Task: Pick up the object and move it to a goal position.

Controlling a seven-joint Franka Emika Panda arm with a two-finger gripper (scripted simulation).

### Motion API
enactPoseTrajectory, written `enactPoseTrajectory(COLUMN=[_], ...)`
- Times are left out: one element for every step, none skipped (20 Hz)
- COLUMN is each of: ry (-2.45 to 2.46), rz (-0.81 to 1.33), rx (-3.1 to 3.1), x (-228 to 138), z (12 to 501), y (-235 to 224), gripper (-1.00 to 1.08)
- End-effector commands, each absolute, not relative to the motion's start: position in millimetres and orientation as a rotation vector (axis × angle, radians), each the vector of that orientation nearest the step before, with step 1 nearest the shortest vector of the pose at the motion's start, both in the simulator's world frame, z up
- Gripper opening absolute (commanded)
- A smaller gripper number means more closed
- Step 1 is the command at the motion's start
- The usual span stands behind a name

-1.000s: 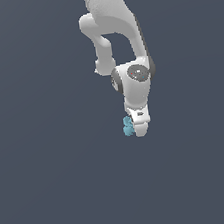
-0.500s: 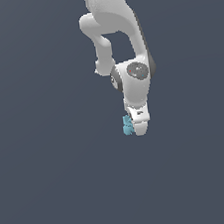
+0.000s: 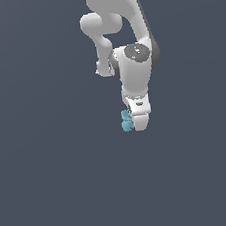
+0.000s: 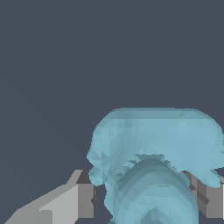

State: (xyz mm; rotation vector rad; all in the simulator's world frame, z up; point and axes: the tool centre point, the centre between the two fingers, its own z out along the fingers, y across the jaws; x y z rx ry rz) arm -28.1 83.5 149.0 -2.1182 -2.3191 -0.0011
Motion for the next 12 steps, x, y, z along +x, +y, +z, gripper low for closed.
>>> enactPoseTrajectory(ry=[-2.320, -2.320, -2.320, -2.320, -2.320, -2.320, -2.320, -2.320, -2.320, -2.320, -2.320, -2.320], rz=[-0.002, -0.003, -0.003, -0.003, -0.003, -0.004, -0.004, -0.004, -0.004, -0.004, -0.005, -0.005], rx=[-2.118, -2.117, -2.117, -2.116, -2.116, -2.115, -2.115, -2.115, -2.115, -2.115, -2.115, -2.115], x=[-25, -24, -22, -21, -19, -17, -16, -14, -13, -11, -10, -8], z=[174, 184, 195, 206, 217, 228, 239, 250, 261, 271, 282, 292], y=[79, 77, 75, 73, 71, 69, 67, 65, 63, 61, 59, 57], gripper=[-1.00, -1.00, -1.00, -1.00, -1.00, -1.00, -1.00, -1.00, -1.00, -1.00, -1.00, -1.00])
